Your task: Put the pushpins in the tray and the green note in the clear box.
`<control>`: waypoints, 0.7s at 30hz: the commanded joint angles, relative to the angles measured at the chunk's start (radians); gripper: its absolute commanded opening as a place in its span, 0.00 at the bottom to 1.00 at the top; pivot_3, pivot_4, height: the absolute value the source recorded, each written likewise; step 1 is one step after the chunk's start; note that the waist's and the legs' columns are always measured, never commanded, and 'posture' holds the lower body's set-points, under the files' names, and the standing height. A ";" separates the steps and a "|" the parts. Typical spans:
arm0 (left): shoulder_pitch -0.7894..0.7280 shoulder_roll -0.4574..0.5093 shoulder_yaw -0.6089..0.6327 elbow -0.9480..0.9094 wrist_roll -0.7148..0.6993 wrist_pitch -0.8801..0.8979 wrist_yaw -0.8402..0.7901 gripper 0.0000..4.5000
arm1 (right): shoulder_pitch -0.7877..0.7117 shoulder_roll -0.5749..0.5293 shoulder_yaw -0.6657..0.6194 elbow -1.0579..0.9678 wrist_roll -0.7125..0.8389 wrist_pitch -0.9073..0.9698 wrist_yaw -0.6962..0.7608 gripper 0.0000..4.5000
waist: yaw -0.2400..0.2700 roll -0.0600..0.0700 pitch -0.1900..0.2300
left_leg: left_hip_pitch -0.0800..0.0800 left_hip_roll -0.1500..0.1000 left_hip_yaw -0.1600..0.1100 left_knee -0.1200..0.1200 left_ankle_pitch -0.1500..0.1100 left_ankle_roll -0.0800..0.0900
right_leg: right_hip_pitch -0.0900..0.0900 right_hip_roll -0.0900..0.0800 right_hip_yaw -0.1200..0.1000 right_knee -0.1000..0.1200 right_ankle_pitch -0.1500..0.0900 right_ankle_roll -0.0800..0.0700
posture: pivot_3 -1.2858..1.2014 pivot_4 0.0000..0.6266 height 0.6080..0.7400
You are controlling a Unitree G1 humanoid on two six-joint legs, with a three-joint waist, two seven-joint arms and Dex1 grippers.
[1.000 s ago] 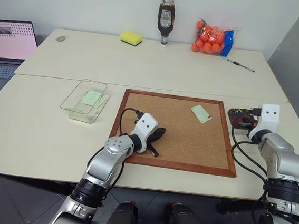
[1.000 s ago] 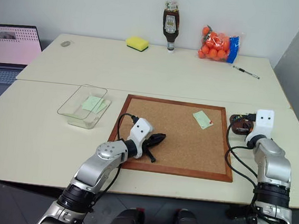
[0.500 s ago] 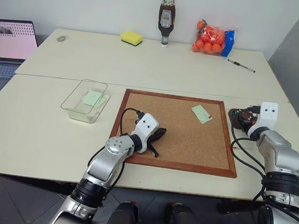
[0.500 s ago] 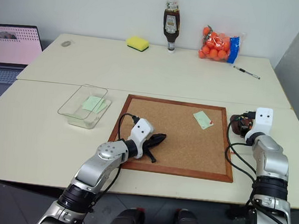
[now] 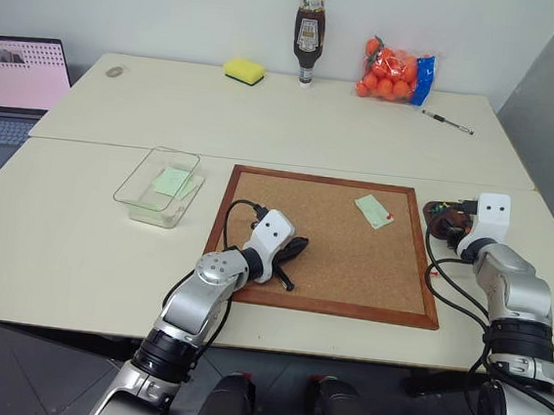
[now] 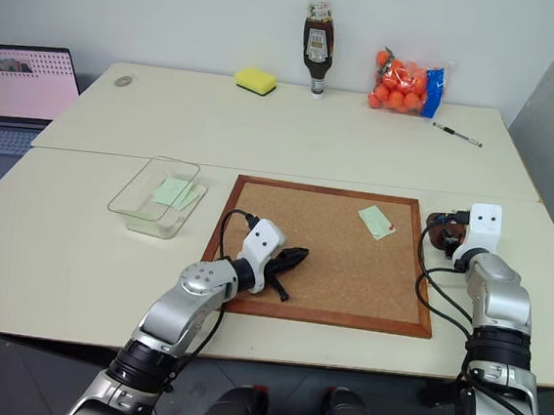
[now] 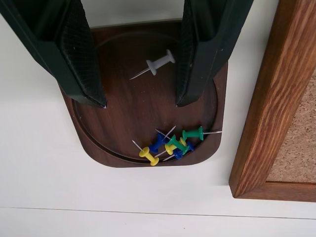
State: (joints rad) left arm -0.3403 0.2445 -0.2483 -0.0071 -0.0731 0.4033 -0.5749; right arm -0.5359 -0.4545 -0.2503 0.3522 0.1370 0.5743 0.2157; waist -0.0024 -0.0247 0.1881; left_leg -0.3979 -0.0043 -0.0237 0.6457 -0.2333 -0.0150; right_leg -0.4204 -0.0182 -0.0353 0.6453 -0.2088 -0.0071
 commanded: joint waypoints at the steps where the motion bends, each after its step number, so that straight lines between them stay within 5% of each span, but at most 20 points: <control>1: 0.001 0.001 -0.012 0.011 0.009 0.001 -0.002 0.00 | -0.009 -0.012 -0.016 -0.052 0.005 -0.041 -0.007 0.52 | 0.000 0.000 0.000 | 0.000 0.000 0.000 0.000 0.000 0.000 | 0.000 0.000 0.000 0.000 0.000 0.000 | 0.52 0.24 1.00; 11: 0.002 0.002 -0.007 0.013 0.009 0.001 -0.002 0.00 | 0.156 0.024 0.043 -0.445 0.153 0.036 0.149 0.52 | 0.000 0.000 0.000 | 0.000 0.001 -0.002 0.000 0.000 0.000 | 0.000 0.000 -0.001 -0.001 0.000 0.000 | 0.52 0.24 1.00; 21: -0.005 0.003 -0.009 0.016 0.011 0.002 -0.006 0.00 | 0.092 0.107 0.143 -0.290 0.077 -0.045 0.098 0.52 | 0.000 0.001 0.000 | 0.000 0.000 -0.001 0.000 0.000 0.000 | 0.000 0.000 -0.001 0.000 0.000 0.001 | 0.52 0.24 1.00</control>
State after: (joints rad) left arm -0.3459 0.2468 -0.2484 -0.0023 -0.0694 0.4034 -0.5794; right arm -0.4071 -0.3455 -0.1119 0.0375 0.2339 0.5790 0.3231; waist -0.0022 -0.0241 0.1878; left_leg -0.3979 -0.0042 -0.0248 0.6458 -0.2333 -0.0148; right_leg -0.4204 -0.0182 -0.0363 0.6449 -0.2087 -0.0065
